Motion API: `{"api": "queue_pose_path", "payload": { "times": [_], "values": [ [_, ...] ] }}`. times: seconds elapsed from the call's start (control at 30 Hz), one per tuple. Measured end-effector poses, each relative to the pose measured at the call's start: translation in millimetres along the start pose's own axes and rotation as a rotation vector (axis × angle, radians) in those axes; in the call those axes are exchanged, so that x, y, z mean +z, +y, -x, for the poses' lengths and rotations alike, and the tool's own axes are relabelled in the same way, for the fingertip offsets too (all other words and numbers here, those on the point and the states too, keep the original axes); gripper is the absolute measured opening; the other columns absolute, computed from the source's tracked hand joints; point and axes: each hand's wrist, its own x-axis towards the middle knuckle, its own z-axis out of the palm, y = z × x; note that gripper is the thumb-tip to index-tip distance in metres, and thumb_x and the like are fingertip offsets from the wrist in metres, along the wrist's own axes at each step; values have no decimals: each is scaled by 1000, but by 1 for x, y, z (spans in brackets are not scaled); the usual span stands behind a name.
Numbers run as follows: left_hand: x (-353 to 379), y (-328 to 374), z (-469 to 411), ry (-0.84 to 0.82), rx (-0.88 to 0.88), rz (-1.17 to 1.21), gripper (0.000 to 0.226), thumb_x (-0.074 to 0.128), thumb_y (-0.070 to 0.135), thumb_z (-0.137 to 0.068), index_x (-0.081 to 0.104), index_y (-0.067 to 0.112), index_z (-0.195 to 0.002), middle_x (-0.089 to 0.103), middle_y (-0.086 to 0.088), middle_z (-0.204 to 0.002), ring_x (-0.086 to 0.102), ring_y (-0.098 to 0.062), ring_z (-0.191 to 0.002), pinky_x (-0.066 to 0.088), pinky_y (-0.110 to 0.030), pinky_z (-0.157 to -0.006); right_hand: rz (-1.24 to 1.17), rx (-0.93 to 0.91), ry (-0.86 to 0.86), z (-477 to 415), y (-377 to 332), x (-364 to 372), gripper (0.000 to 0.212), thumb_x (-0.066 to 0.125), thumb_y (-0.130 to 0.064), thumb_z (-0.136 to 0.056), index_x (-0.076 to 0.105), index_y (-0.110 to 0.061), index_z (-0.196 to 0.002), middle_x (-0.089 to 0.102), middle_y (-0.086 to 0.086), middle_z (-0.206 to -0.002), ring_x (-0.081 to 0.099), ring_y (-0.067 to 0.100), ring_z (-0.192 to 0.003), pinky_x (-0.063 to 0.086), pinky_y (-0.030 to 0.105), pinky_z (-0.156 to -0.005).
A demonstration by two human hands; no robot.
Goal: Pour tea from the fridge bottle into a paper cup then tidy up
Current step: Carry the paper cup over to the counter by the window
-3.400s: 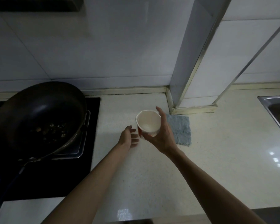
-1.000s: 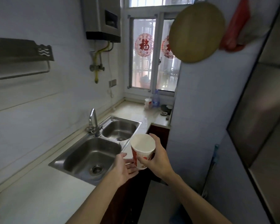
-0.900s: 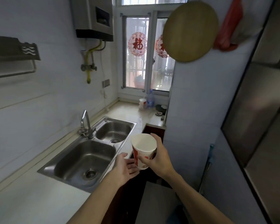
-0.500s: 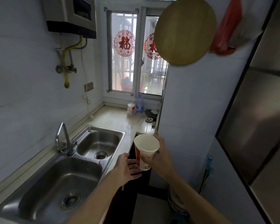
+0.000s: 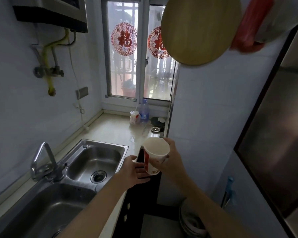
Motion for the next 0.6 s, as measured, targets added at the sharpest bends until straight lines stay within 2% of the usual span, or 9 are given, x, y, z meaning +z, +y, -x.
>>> {"api": "queue_pose_path", "payload": {
  "times": [0.13,0.23,0.3,0.4,0.5,0.6],
  "values": [
    [20,15,-37,11,-2,12,46,32,33,-97,53,-8,-100,62,-28,-98,61,-41,-91,41,-54,-101,4,3,-12,-39,30,-7,82,85,-44,-62,40,-29,-129,57,-15,-116,59,1,-106,56,25,-84],
    [36,31,-68,16,3,34,47,32,33,-97,54,-8,-99,63,-27,-95,60,-41,-90,42,-52,-99,10,1,-35,-76,53,-16,74,88,-24,-68,40,-40,-121,55,-22,-111,56,-10,-104,51,11,-79],
    [46,41,-91,43,2,51,47,32,33,-97,54,-9,-99,63,-27,-95,60,-41,-90,42,-52,-99,15,0,-52,-100,66,-20,72,88,-22,-69,38,-45,-115,54,-26,-108,54,-16,-101,48,6,-76],
    [58,53,-119,68,-18,86,47,33,32,-98,53,-10,-96,61,-28,-93,58,-42,-87,41,-52,-97,9,12,-72,-127,84,-22,75,87,-35,-67,36,-45,-121,55,-23,-112,58,-8,-103,50,10,-77],
    [65,62,-147,92,-15,122,47,33,32,-98,52,-11,-95,59,-28,-91,57,-41,-84,45,-50,-87,7,12,-108,-154,106,-19,88,79,-56,-61,37,-31,-134,56,-11,-123,59,5,-110,52,16,-81],
    [65,70,-174,120,-42,155,47,34,32,-98,51,-11,-97,58,-29,-91,57,-42,-84,47,-49,-83,12,18,-135,-175,130,-11,93,78,-58,-61,35,-31,-138,55,-9,-127,58,8,-113,56,32,-88]
  ]
}}
